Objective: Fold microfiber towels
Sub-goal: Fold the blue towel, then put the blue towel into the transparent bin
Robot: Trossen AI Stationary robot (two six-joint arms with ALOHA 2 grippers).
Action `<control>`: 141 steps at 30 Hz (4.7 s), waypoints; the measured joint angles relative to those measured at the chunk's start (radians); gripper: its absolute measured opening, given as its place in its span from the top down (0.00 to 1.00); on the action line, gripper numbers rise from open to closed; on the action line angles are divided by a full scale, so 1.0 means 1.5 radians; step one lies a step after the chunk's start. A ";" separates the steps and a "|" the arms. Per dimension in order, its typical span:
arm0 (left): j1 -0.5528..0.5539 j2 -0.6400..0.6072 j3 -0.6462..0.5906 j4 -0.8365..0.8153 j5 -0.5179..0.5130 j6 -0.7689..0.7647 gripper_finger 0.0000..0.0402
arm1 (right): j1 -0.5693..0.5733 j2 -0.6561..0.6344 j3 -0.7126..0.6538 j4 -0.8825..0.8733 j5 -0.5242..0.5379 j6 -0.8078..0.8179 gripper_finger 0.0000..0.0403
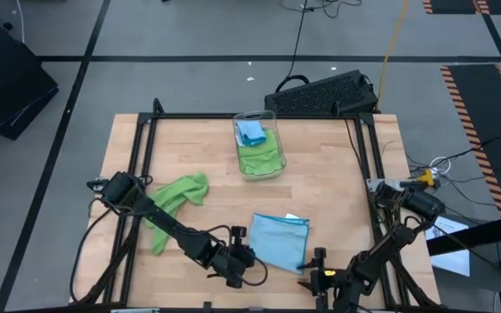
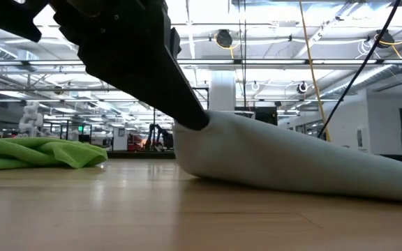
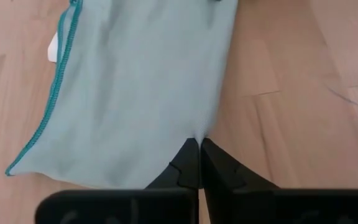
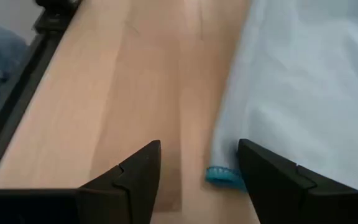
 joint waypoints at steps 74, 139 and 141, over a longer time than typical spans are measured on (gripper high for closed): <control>0.113 -0.048 -0.008 0.034 0.026 0.059 0.97 | -0.036 -0.171 -0.001 -0.259 -0.049 0.204 0.98; 0.093 -0.004 -0.057 0.260 0.019 0.091 0.58 | -0.090 -0.187 -0.141 0.179 0.077 -0.044 0.70; 0.104 0.016 -0.056 0.262 0.020 0.083 0.58 | -0.091 -0.140 -0.141 0.228 0.086 -0.071 0.74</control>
